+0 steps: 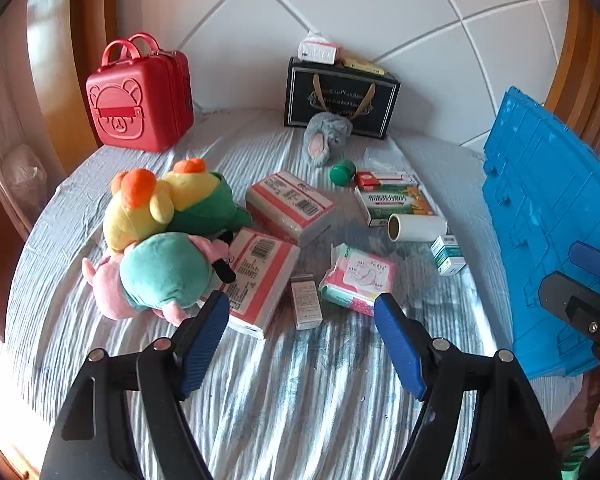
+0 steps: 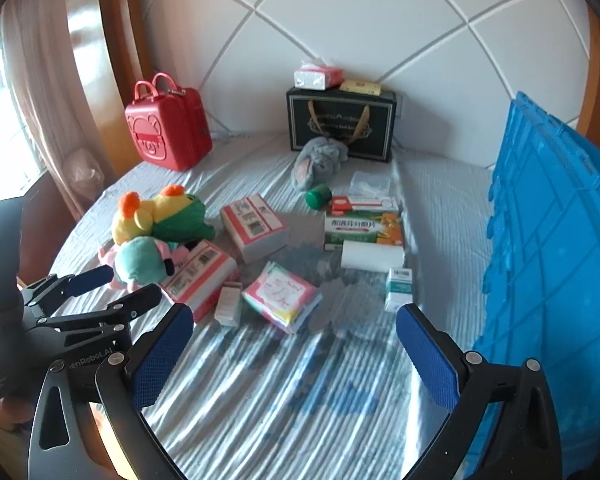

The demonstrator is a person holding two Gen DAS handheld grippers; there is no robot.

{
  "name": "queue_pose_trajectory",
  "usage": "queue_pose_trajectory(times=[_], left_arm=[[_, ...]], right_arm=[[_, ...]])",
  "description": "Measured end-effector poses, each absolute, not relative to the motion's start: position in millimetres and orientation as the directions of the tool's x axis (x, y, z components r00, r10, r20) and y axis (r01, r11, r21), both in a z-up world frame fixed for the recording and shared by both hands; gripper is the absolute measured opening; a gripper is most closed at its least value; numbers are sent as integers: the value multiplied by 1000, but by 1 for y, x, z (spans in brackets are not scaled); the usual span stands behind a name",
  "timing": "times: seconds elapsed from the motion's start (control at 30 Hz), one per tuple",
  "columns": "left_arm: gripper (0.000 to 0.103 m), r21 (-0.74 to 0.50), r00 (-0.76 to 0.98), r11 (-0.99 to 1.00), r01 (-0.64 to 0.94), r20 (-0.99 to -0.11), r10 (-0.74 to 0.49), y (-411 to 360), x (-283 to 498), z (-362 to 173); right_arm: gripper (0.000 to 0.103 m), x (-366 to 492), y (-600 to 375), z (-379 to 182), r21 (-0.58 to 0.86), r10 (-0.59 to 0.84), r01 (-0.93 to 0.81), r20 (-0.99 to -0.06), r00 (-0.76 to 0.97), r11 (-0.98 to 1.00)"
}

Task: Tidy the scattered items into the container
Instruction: 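Move left tool to the small white medicine box while right tool reaches the pink Kotex pack, then grasp the small medicine box with left tool while right tool grasps the Kotex pack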

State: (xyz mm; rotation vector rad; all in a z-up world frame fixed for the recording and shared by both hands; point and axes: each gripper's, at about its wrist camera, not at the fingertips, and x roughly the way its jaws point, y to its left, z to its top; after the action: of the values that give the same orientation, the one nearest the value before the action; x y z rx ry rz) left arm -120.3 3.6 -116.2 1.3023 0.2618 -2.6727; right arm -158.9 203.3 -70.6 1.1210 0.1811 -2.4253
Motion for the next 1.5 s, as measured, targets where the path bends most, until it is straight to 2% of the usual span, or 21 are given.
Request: queue_pose_trajectory(times=[0.2,0.3,0.37,0.4,0.5,0.6,0.73,0.8,0.9,1.13,1.17,1.23,1.3,1.5], left_arm=[[74,-118,-541,-959,259,-840,-43,20,-151,-181],[68,-96,-514,-959,267,-856,-57,30,-165,-209],[67,-89,-493,-958,271,-868,-59,33,-174,-225],[67,-83,-484,-958,276,-873,-64,34,-179,-233],[66,-72,-479,-951,301,-873,-86,30,-192,-248],[64,-64,-478,-947,316,-873,-100,23,-202,-255],[45,-30,-468,-953,302,-876,-120,19,-205,-262],[40,-25,-474,-953,302,-872,-127,16,-203,-263],[39,-29,-476,-952,305,-870,-126,11,-202,-263],[39,10,-476,-955,295,-866,-156,17,-211,-267],[39,5,-478,-956,295,-865,-152,18,-210,-267],[29,-25,-474,-957,289,-872,-121,20,-208,-267],[29,-56,-478,-957,285,-874,-92,22,-202,-266],[29,-49,-479,-961,273,-873,-92,25,-198,-267]], right_arm=[[103,-211,201,-133,92,-338,483,-825,-453,-871],[103,-230,202,-161,81,-324,496,-843,-428,-865],[99,-237,203,-176,84,-325,500,-849,-417,-862],[93,-241,203,-183,95,-333,506,-851,-405,-857],[91,-247,199,-198,119,-352,523,-859,-372,-844],[91,-253,193,-205,145,-384,549,-854,-351,-823],[92,-262,174,-218,155,-401,582,-858,-320,-798],[94,-266,163,-226,164,-412,604,-861,-298,-780],[100,-270,148,-237,166,-421,629,-863,-279,-759],[103,-286,132,-266,175,-403,613,-879,-255,-770],[102,-287,132,-268,190,-412,610,-877,-246,-769],[91,-284,134,-268,205,-422,607,-875,-238,-768],[88,-279,137,-266,193,-405,596,-881,-245,-779],[90,-272,152,-264,196,-386,573,-893,-231,-796]])
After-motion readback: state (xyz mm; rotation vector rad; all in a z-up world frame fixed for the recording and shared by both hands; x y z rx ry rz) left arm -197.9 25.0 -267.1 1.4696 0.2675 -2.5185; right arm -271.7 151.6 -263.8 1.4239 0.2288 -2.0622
